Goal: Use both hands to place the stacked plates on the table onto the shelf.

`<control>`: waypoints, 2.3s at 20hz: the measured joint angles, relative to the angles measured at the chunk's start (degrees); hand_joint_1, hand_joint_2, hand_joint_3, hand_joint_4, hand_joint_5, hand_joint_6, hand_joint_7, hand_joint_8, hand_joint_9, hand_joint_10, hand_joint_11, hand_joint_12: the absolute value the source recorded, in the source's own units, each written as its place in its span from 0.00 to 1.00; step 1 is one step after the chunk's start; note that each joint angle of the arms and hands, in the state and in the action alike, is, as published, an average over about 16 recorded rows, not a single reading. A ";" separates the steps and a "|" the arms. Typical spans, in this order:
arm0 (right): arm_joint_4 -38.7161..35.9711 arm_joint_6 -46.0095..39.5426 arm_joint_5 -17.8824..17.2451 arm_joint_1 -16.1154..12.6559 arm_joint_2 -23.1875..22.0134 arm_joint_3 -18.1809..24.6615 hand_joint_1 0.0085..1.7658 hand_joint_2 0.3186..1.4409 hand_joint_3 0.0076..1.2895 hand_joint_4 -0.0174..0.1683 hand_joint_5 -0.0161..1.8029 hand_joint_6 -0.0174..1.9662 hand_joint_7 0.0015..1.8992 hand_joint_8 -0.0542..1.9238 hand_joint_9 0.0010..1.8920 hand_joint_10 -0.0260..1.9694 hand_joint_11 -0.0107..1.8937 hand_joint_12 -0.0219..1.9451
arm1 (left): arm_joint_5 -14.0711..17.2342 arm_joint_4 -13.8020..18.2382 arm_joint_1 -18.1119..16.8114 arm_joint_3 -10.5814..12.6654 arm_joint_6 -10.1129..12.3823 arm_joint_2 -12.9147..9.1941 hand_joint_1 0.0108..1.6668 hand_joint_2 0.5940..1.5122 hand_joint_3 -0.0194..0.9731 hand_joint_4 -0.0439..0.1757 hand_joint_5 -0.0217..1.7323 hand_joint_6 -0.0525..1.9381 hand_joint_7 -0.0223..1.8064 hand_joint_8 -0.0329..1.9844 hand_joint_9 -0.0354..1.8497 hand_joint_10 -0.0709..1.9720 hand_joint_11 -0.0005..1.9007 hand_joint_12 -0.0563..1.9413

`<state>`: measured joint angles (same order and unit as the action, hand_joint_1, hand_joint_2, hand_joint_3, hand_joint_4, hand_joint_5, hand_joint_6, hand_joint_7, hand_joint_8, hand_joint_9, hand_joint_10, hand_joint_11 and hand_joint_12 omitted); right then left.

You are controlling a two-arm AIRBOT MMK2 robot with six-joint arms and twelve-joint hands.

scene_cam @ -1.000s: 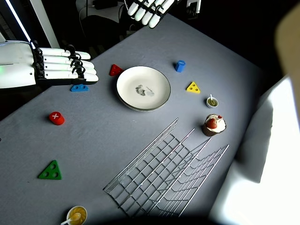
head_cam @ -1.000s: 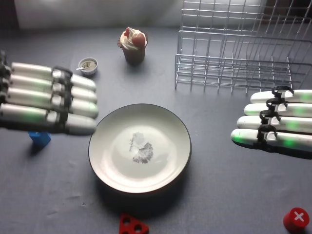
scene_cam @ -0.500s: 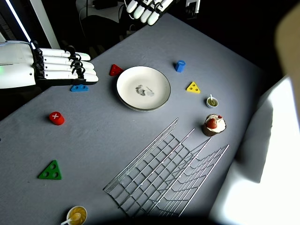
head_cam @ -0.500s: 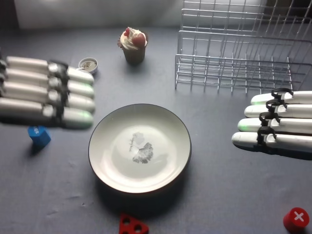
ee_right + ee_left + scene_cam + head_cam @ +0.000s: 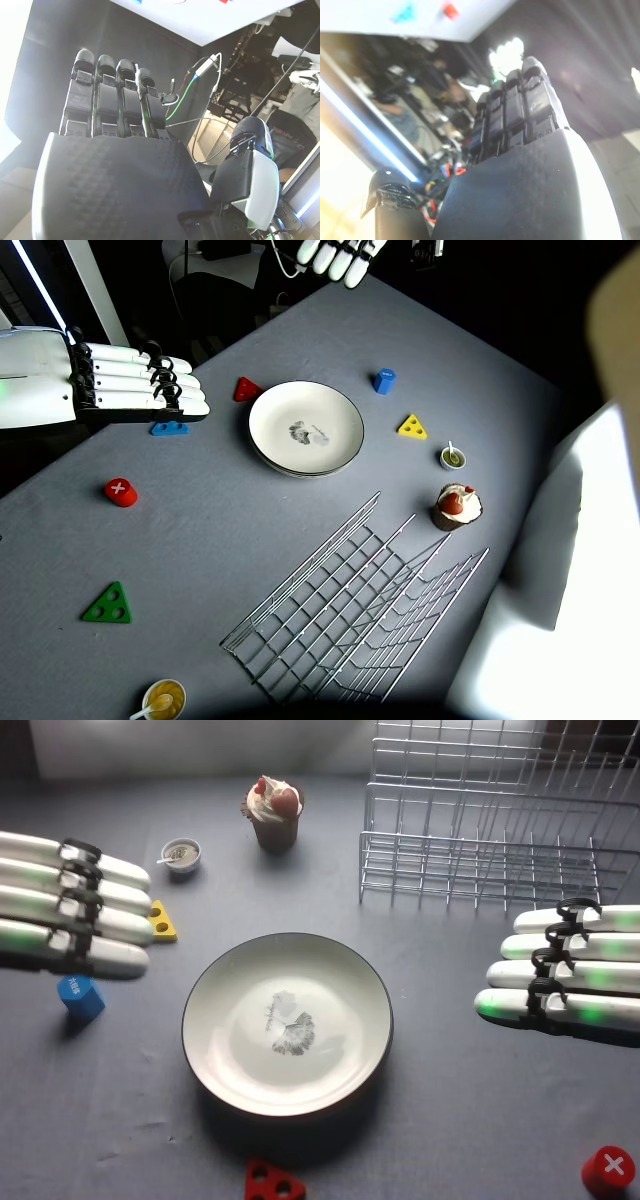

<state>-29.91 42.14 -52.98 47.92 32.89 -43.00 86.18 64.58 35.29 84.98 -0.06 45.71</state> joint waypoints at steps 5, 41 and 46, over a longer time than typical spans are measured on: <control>-0.17 0.03 0.07 -0.05 0.01 -0.01 0.01 0.51 0.01 0.12 0.08 0.01 0.09 0.03 0.09 0.01 0.10 0.03 | -2.19 1.20 1.06 -0.48 -0.02 0.31 0.03 0.43 0.02 0.20 0.08 0.03 0.09 0.02 0.09 0.04 0.05 0.06; 4.38 -3.73 3.46 -2.26 0.04 -1.65 0.01 0.55 0.01 0.11 0.06 0.01 0.07 0.03 0.08 0.01 0.08 0.02 | -22.76 2.93 7.81 -2.06 -0.07 10.37 0.05 0.46 0.02 0.20 0.08 0.03 0.09 0.03 0.09 0.04 0.07 0.05; 5.41 -4.01 4.55 -2.58 0.19 -2.00 0.01 0.55 0.01 0.10 0.06 0.01 0.07 0.03 0.08 0.01 0.09 0.02 | -24.15 2.95 8.53 -1.52 -0.07 11.44 0.05 0.46 0.02 0.20 0.07 0.03 0.08 0.03 0.08 0.04 0.07 0.04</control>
<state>-24.50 38.13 -48.44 45.34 33.08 -44.99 62.03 67.53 43.82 83.47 -0.13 57.15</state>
